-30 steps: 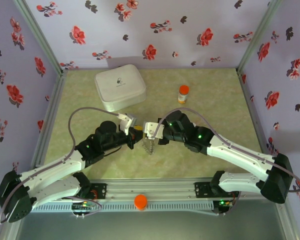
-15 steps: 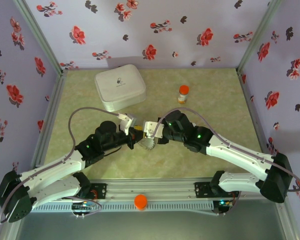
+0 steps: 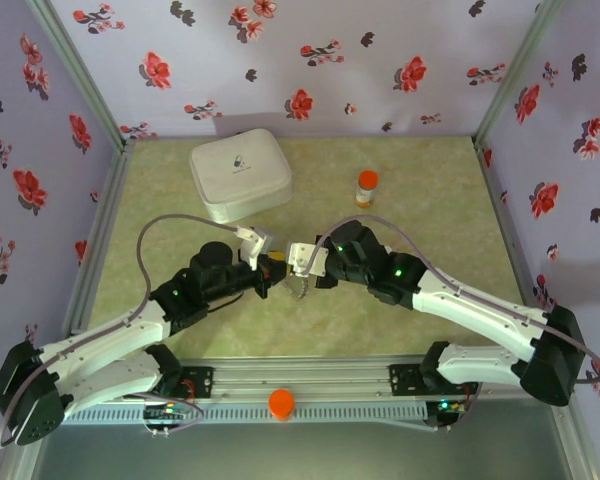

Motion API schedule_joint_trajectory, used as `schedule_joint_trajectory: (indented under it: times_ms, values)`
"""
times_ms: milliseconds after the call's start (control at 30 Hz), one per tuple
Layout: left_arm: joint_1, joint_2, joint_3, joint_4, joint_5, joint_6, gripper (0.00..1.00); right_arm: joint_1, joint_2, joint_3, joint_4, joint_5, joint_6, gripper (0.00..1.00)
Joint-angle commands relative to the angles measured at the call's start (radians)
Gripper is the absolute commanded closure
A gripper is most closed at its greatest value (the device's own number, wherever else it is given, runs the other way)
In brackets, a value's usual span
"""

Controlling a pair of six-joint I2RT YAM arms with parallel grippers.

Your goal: Put the keys on the keyring

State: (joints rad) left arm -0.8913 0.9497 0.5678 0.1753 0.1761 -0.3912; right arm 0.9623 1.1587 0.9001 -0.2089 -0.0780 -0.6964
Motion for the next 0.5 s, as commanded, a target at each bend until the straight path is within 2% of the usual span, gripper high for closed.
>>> schedule_joint_trajectory:
  times_ms: [0, 467]
  values:
    - [-0.007, -0.01, 0.014, 0.059, -0.006, -0.013, 1.0, 0.006, -0.02, -0.012, -0.009, 0.014, 0.023, 1.0]
    - [-0.006, 0.006, 0.015, 0.067, -0.003, -0.014, 1.0, 0.007, -0.028, -0.024, 0.02, 0.027, 0.033, 1.0]
